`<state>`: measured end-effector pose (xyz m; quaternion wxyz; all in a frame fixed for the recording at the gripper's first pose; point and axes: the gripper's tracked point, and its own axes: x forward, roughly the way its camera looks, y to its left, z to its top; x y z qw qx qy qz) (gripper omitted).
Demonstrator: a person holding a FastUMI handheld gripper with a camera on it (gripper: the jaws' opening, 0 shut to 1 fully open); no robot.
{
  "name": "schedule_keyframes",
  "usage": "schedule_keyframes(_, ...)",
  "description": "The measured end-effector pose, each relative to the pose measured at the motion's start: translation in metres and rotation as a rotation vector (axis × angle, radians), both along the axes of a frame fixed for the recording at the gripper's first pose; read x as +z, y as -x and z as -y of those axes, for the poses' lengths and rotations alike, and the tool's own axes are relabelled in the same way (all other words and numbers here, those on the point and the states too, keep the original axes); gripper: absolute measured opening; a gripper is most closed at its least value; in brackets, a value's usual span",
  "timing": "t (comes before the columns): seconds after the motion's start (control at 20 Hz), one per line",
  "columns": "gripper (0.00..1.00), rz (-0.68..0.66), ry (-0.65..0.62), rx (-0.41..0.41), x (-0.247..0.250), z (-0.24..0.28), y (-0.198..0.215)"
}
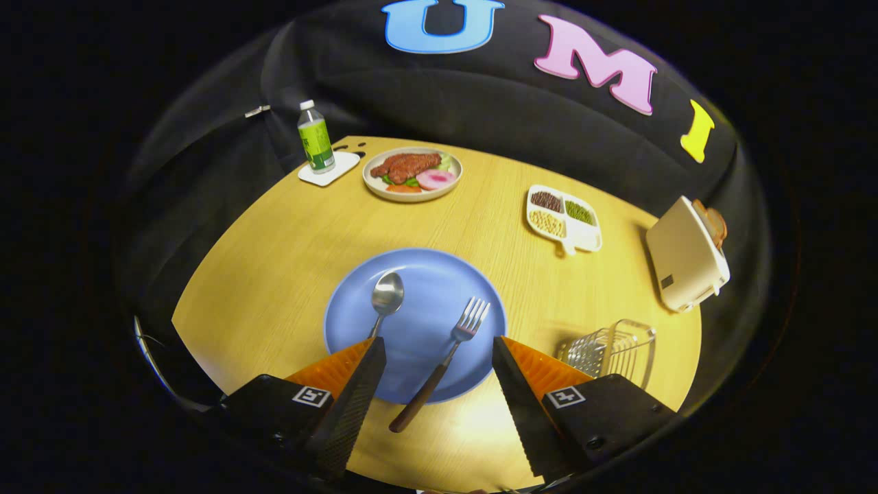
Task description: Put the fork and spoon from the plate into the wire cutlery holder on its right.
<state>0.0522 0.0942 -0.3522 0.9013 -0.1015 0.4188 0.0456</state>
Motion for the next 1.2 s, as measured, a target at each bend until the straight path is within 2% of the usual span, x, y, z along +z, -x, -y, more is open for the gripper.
schedule_keyframes(0.2, 0.96, -0.104, 0.012, -0.035, -0.036, 0.006, 0.002)
schedule_keyframes(0.3, 0.91, -0.139, 0.016, -0.041, -0.047, 0.008, 0.0)
schedule_keyframes(0.5, 0.7, -0.235, 0.008, -0.048, -0.069, 0.005, 0.003)
schedule_keyframes(0.6, 0.41, -0.24, 0.005, -0.056, -0.068, 0.004, 0.0)
schedule_keyframes(0.7, 0.32, -0.266, 0.001, -0.075, -0.07, 0.007, -0.002)
schedule_keyframes(0.75, 0.21, -0.279, -0.023, -0.083, -0.065, 0.009, -0.002)
schedule_keyframes(0.8, 0.14, -0.299, -0.06, -0.071, -0.07, 0.005, -0.002)
schedule_keyframes(0.95, 0.09, -0.313, -0.063, -0.004, -0.069, 0.009, -0.001)
schedule_keyframes(1.1, 0.07, -0.342, -0.117, -0.015, -0.059, 0.005, 0.007)
schedule_keyframes(1.2, 0.07, -0.327, -0.095, 0.019, -0.039, 0.01, 0.01)
